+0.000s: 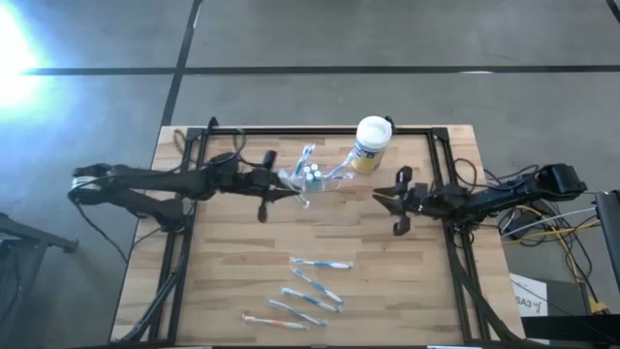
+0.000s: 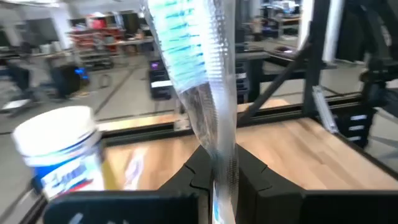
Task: Pick & Place toothbrushing station
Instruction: Put the blue toothbrush into the right section of the transparent organizer
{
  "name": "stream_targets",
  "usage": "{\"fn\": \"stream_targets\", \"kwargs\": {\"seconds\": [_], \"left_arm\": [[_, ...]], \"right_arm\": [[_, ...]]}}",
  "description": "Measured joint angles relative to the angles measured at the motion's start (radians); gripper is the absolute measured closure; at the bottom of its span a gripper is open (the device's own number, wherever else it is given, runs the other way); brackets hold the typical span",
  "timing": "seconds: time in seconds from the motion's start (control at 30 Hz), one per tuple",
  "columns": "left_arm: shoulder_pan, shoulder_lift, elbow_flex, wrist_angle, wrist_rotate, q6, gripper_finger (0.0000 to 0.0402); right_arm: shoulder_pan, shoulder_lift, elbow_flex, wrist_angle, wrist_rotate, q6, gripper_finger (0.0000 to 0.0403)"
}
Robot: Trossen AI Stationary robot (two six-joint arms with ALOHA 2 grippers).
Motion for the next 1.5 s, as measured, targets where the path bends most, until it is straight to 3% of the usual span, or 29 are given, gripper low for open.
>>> {"fn": "stream_targets", "kwargs": {"seconds": [0.13, 0.33, 0.77, 1.23, 1.33, 1.5], "left_arm": [[0.000, -0.148, -0.125, 0.006, -0.024, -0.018, 0.0376], [0.000, -0.358, -0.285, 0.025, -0.119, -0.056, 0.0376], [0.002, -0.654, -0.483, 0.068, -0.145, -0.080, 0.0376], [0.002, -0.745, -0.529, 0.074, -0.173, -0.081, 0.0376], [0.002, -0.721, -0.505, 0.076, -0.220, -0.095, 0.0376], [0.003, -0.602, -0.400, 0.070, -0.190, -0.059, 0.0376]], "right_arm": [[0.000, -0.078, -0.054, -0.002, 0.007, -0.020, 0.0387], [0.001, -0.143, -0.082, -0.002, 0.006, -0.027, 0.0394], [0.004, -0.181, -0.085, -0.062, -0.001, -0.049, 0.0394], [0.004, -0.180, -0.085, -0.063, -0.005, -0.049, 0.0394], [0.004, -0.180, -0.085, -0.079, -0.005, -0.049, 0.0394], [0.004, -0.177, -0.085, -0.084, 0.000, -0.049, 0.0394]]}}
